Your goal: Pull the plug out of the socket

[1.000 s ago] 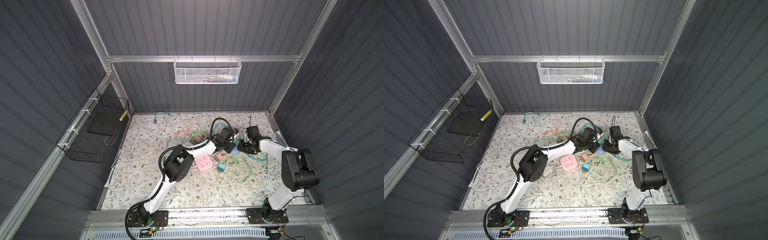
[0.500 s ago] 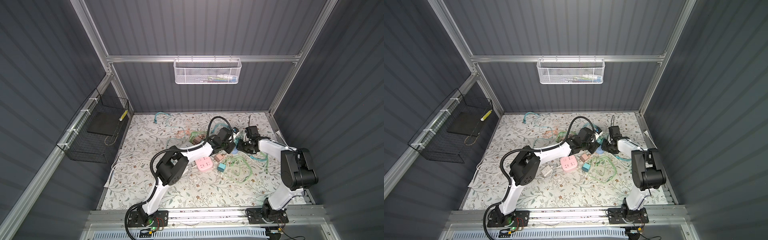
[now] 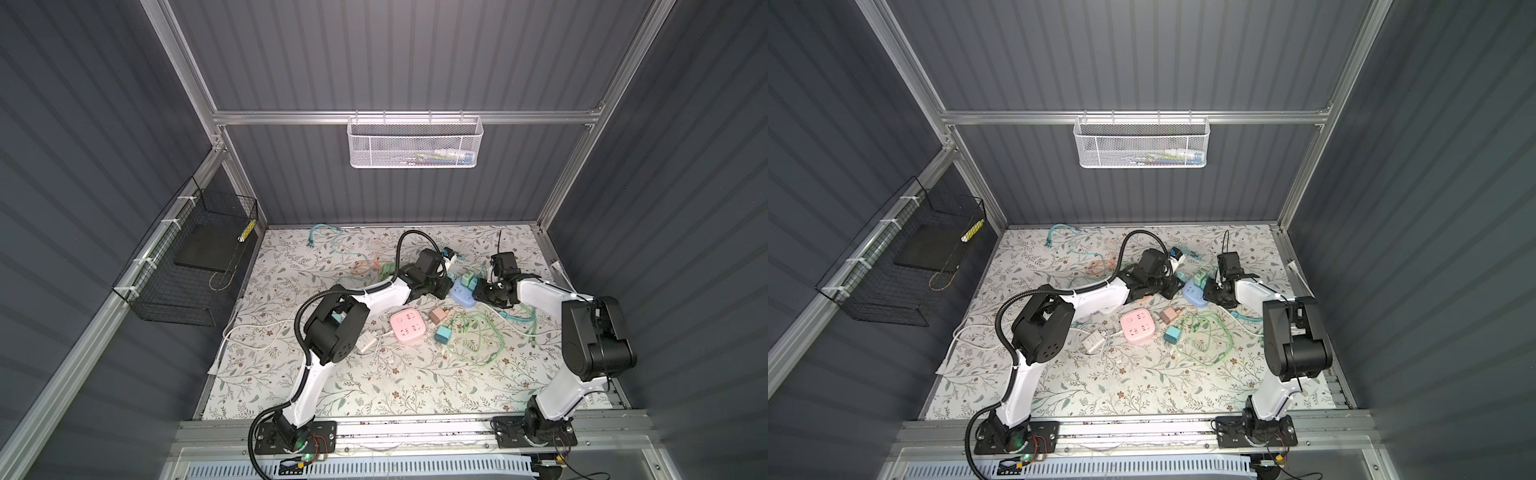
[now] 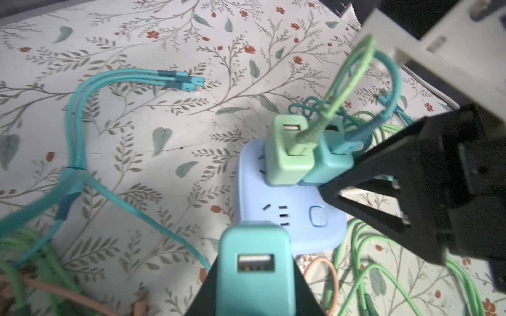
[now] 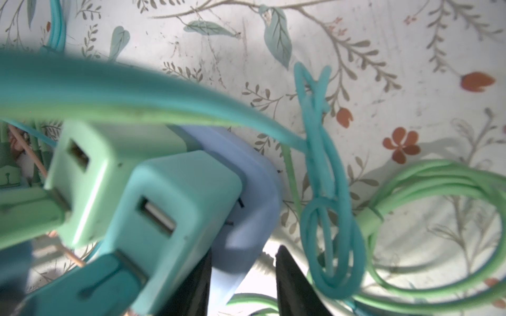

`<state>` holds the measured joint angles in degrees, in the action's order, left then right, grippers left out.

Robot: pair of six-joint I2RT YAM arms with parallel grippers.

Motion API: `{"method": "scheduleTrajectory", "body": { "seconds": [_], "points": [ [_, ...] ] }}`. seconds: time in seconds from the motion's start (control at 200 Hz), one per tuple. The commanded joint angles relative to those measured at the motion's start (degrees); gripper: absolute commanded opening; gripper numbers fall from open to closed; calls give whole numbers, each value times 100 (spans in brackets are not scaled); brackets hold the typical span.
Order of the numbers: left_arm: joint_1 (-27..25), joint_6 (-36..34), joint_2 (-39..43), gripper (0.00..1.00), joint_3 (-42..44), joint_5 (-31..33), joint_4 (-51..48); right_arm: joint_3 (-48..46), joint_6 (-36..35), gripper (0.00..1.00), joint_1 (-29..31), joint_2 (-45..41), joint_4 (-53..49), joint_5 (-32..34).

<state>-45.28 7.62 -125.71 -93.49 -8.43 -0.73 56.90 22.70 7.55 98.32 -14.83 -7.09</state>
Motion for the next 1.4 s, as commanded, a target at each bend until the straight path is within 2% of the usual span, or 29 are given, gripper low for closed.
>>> {"method": "scheduleTrajectory", "body": {
  "seconds": [0.0,0.115,0.36,0.605,0.961,1.086,1.171,1.396],
  "points": [
    [61,349,161,12,-160,-449,178,-117,-158,42,-21,-276,76,-111],
    [151,594,-33,13,-362,-775,160,-177,-221,48,-26,-505,145,-223],
    [221,808,-332,15,-641,-848,-151,-302,-570,66,-26,-1008,222,-301],
    [271,846,-766,18,-1211,-903,-620,-389,-1051,76,-26,-1398,147,-97],
    [419,1041,-1071,22,-1432,-957,-986,-681,-1658,86,-87,-1862,441,209],
    [456,1075,-1172,25,-1484,-1005,-1112,-702,-1658,89,-139,-1834,546,97],
    [458,1075,-1225,27,-1535,-1261,-1187,-725,-1595,91,-191,-1833,629,39],
    [462,996,-1401,33,-1689,-1385,-1409,-786,-1478,92,-263,-1869,696,-142]
  ]
}}
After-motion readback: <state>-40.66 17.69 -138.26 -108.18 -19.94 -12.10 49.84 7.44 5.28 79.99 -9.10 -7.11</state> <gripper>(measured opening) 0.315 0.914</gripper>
